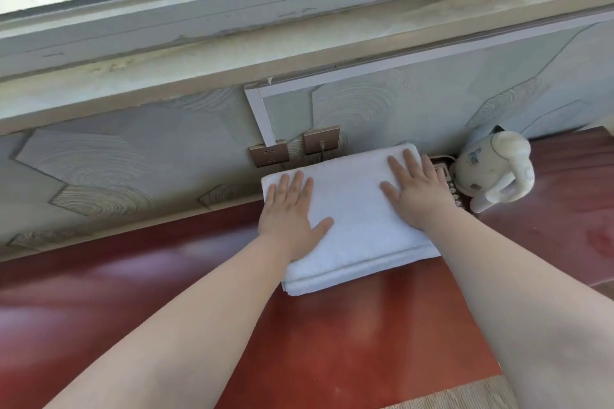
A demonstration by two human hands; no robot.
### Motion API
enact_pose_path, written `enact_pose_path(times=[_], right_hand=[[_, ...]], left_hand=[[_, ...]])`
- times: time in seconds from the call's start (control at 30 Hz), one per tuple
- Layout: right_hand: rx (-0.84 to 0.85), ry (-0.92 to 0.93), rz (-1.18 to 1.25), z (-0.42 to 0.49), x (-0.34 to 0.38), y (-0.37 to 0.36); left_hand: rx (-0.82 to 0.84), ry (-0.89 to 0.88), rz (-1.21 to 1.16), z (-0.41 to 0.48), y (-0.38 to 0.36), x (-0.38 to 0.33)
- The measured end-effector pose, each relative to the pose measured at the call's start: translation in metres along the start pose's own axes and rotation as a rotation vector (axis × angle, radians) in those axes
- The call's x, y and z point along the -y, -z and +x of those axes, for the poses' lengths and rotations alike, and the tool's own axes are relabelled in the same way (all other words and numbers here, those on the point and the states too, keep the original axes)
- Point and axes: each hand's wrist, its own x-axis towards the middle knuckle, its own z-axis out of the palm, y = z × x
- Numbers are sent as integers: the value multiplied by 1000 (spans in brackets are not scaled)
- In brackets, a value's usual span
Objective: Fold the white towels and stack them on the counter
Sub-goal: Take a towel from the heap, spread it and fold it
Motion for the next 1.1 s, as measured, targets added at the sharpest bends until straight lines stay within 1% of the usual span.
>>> enact_pose_path(times=[0.07, 0.13, 0.2, 0.23, 0.37, 0.43, 0.53, 0.63, 0.7, 0.77, 0.9, 1.0, 1.1], right_hand=[[-35, -2, -48, -5, 0, 0], [-80, 64, -88, -19, 5, 1], [-62, 126, -75, -41, 5, -5], [-36, 127, -71, -54, 3, -10], [7, 14, -71, -79, -7, -15], [-19, 27, -62, -79, 3, -9], [-95, 137, -8, -88, 35, -7], [-32, 250, -42, -106, 60, -23], [8, 247, -79, -114, 63, -32], [7, 209, -66, -116, 65, -30], [-38, 218, -31, -115, 90, -10], [-74, 250, 2, -110, 121, 8], [-76, 270, 29, -104, 159, 19]], left_hand=[[-8, 15, 16, 1, 1, -2], [-11, 29, 14, -6, 0, -5], [7, 52, -11, -21, -5, -1], [19, 66, -22, -28, -9, 4], [17, 105, -14, -50, -13, 19], [-26, 70, -10, -53, -11, 16], [-52, -23, -21, -63, -13, 3], [-1, -39, -8, -80, -26, -1], [12, -36, 10, -87, -32, 0], [13, -38, 10, -90, -29, 5], [-38, 13, -57, -92, -4, 35], [-95, 53, -47, -96, 21, 71], [-142, 78, -94, -114, 36, 112]])
